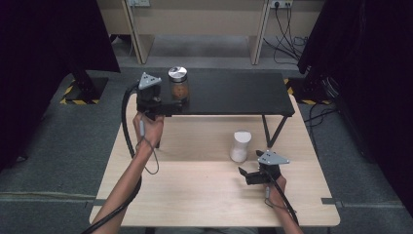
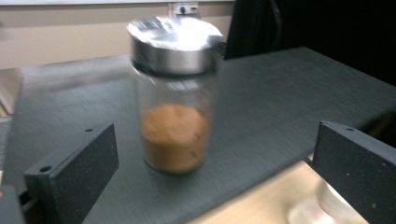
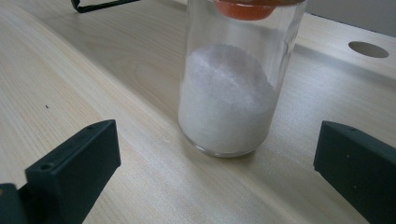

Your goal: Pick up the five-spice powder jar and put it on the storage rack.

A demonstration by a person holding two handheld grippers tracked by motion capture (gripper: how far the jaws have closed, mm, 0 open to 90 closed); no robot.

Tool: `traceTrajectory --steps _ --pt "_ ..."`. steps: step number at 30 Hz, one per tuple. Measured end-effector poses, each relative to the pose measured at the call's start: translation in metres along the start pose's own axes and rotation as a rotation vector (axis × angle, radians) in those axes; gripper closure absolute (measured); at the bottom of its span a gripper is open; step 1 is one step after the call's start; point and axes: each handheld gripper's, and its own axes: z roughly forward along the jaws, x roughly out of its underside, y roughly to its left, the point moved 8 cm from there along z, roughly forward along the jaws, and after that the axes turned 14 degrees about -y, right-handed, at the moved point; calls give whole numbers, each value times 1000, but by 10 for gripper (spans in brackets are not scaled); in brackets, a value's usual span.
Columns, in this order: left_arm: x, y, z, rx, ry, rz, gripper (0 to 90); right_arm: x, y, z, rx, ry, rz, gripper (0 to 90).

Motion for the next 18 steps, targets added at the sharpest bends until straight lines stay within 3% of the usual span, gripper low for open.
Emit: traceTrajectory --steps 2,4,6,14,18 --pt "13 -5 -11 33 -23 -19 0 0 0 0 1 0 0 6" --pt "26 -10 -20 67 -23 -11 0 0 0 0 0 -1 -1 6" --pt "39 -14 -28 78 -29 8 0 0 0 0 0 0 0 6" --pt "90 -17 -38 104 -14 17 0 0 0 0 4 -2 1 6" --pt "112 -23 -40 114 -13 58 0 0 0 0 4 -1 0 6"
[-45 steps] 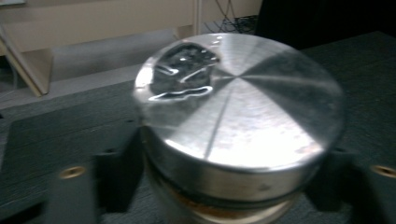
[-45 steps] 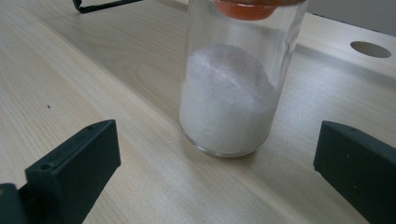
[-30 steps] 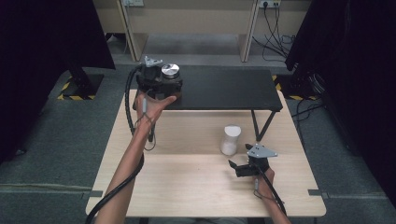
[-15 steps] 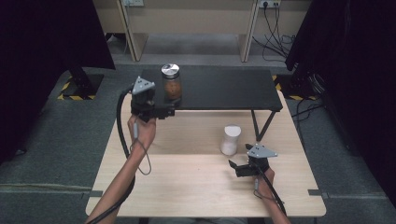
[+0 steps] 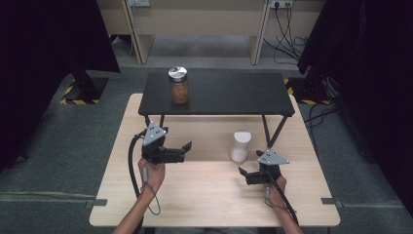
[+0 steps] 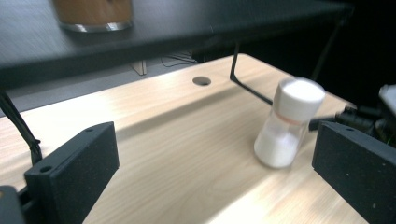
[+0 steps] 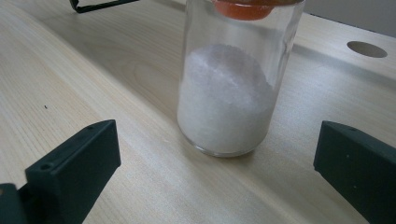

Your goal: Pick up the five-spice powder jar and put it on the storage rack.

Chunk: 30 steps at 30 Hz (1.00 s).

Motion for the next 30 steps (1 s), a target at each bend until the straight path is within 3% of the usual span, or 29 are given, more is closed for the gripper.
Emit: traceTrajectory --steps 8,16,21,30 --pt "38 -6 1 47 -34 2 0 0 0 0 0 0 0 6" --pt "75 4 5 65 -37 -17 0 0 0 0 0 -1 -1 6" --pt "93 11 6 40 -13 16 0 0 0 0 -1 0 -1 6" --pt "112 24 5 31 -12 -29 0 0 1 0 -11 1 -11 6"
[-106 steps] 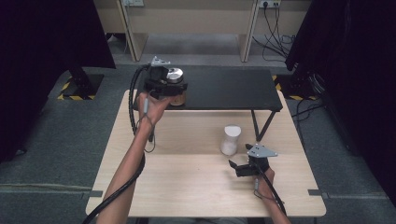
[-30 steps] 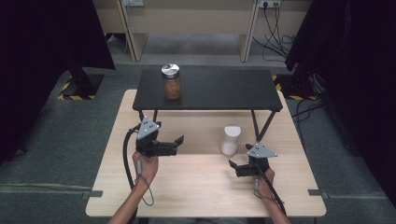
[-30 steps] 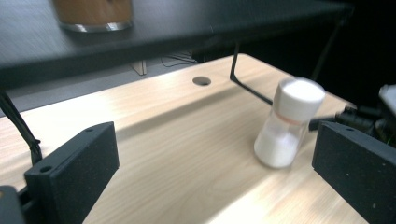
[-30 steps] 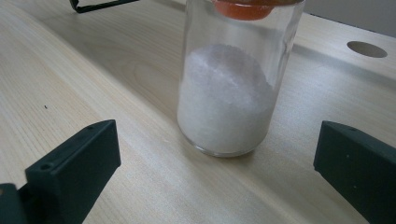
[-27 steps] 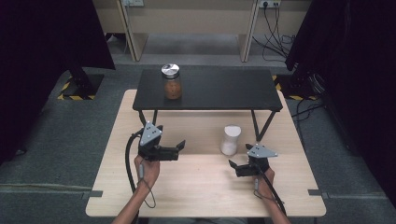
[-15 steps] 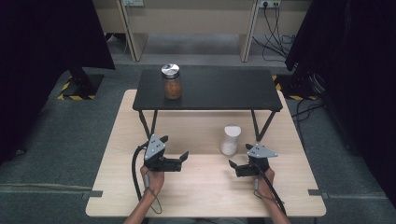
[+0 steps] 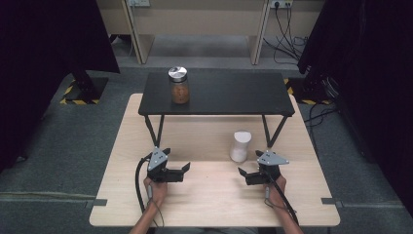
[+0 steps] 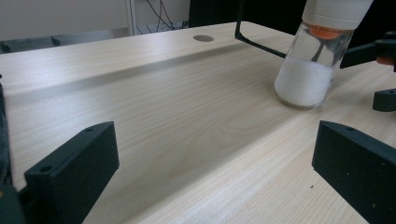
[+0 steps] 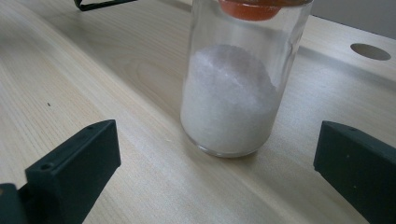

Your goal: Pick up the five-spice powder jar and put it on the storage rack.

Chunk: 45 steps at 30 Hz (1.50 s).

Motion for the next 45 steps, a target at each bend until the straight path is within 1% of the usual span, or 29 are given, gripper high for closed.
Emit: traceTrajectory --steps 5,8,10,11,12,15,18,23,25,28,32,45 --pt "5 1 4 9 20 12 0 0 0 0 -3 0 0 6" --pt "6 1 5 22 21 3 0 0 0 0 -5 0 -2 6" --pt "7 0 8 24 41 4 0 0 0 0 -6 0 -2 6" --pt "8 0 9 23 49 11 0 0 0 1 -7 1 -3 6" --pt "8 0 9 22 51 12 0 0 0 1 -7 2 -6 6" --pt "8 0 9 32 51 12 0 0 1 1 -8 4 -9 6" --pt "9 1 11 29 57 2 0 0 0 1 -9 4 -9 6" --pt "10 4 10 24 50 -28 1 -1 1 2 -16 7 -23 6" --pt "10 5 10 22 50 -34 2 -1 1 2 -17 9 -26 6" --pt "11 5 11 23 53 -35 3 -1 1 2 -18 10 -25 6" --pt "10 4 11 26 57 -25 4 -1 1 2 -18 11 -24 6" --pt "10 4 12 25 63 -29 5 -1 1 2 -18 11 -24 6"
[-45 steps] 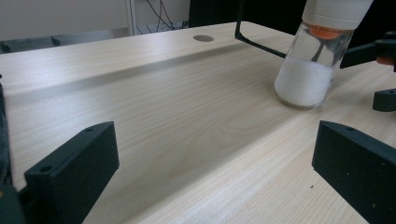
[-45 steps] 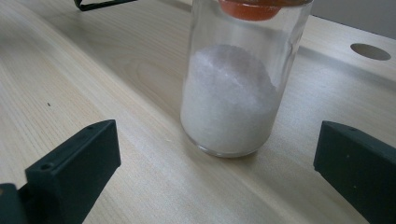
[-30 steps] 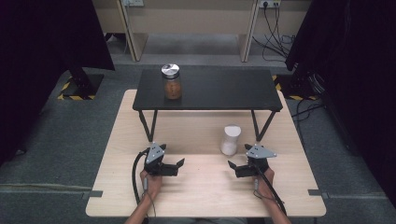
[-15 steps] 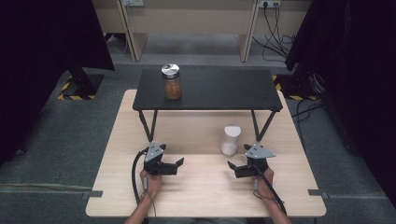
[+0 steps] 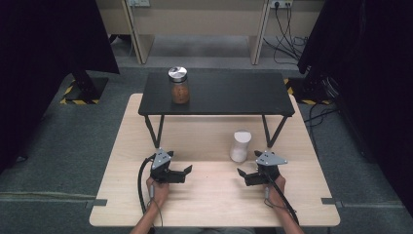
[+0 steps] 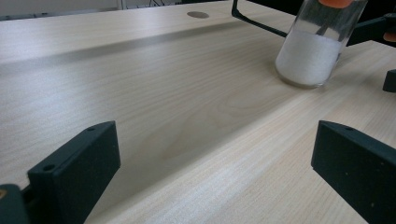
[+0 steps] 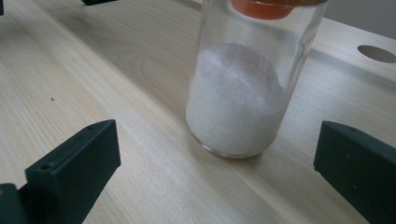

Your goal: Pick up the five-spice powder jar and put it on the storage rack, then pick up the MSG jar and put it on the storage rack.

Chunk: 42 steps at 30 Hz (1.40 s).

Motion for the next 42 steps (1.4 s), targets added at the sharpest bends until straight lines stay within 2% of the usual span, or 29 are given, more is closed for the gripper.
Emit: traceTrajectory --steps 42 --pt "0 -1 1 2 7 7 4 0 -1 0 -2 -1 5 6"
